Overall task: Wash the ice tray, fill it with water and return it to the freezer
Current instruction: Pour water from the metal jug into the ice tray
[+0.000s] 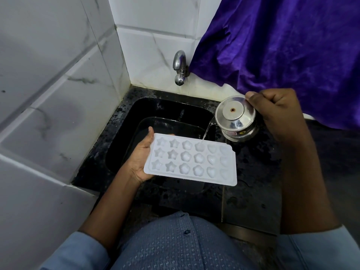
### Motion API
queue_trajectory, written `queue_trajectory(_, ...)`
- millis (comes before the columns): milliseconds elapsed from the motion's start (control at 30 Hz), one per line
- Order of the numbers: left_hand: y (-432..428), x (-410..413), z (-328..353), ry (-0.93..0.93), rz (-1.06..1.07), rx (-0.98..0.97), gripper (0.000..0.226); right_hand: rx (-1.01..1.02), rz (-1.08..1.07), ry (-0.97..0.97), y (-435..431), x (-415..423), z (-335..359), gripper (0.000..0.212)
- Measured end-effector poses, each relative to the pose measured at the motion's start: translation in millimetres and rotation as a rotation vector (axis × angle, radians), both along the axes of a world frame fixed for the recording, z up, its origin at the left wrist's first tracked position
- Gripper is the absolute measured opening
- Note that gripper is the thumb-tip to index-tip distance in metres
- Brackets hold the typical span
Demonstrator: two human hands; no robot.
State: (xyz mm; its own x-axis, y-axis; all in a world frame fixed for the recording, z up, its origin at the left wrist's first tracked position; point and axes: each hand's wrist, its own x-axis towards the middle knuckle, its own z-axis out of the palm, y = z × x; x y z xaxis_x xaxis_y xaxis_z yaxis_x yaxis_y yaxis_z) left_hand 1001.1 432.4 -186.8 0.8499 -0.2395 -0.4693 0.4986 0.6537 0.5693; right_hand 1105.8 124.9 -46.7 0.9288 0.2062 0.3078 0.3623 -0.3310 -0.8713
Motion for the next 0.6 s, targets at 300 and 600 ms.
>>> queue_trajectory(300,-5.0,0.2,-0.2,-0.001,-0.006,0.013,0.085,0.022,0.045,0.0,9.2,-2.9,-1.5,0.061)
queue_trajectory(600,-7.1,-0.5,-0.3,-0.018,-0.031,-0.007,0.085,-0.011,0.07,-0.006,26.6,-4.1,-3.0,0.054)
